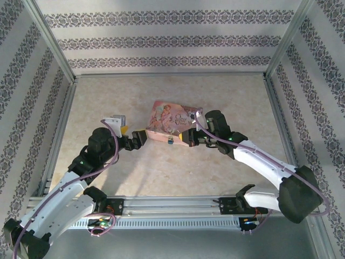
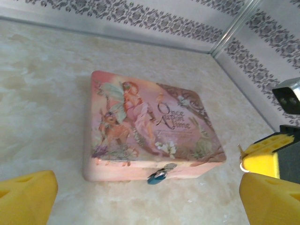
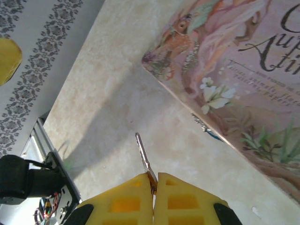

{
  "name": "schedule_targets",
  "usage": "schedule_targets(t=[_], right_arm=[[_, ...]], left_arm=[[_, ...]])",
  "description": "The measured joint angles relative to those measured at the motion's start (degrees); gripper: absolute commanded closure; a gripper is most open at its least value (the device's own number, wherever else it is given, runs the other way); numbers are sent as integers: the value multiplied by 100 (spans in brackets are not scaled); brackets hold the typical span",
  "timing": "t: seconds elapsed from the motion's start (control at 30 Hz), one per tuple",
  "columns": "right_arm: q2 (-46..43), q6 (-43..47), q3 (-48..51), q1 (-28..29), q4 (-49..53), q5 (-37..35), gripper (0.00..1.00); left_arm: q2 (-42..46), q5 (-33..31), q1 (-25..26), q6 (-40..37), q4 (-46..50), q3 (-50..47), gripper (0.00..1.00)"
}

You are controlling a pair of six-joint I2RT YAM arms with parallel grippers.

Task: Unlock a padlock with a key

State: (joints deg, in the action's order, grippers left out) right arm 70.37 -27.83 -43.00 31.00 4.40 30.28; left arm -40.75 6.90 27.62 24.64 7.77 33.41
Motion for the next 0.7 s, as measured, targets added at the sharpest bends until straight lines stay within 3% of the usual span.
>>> schedule_targets(t=[0.23,0.7], right_arm=[[457,42,0,-369,-190,275,100],[1215,85,-11,-769,-466,409,100]], left_arm=[[-190,-9,0,380,-166,-529,1],[-1969,557,0,1281,-1899,-1003,1]])
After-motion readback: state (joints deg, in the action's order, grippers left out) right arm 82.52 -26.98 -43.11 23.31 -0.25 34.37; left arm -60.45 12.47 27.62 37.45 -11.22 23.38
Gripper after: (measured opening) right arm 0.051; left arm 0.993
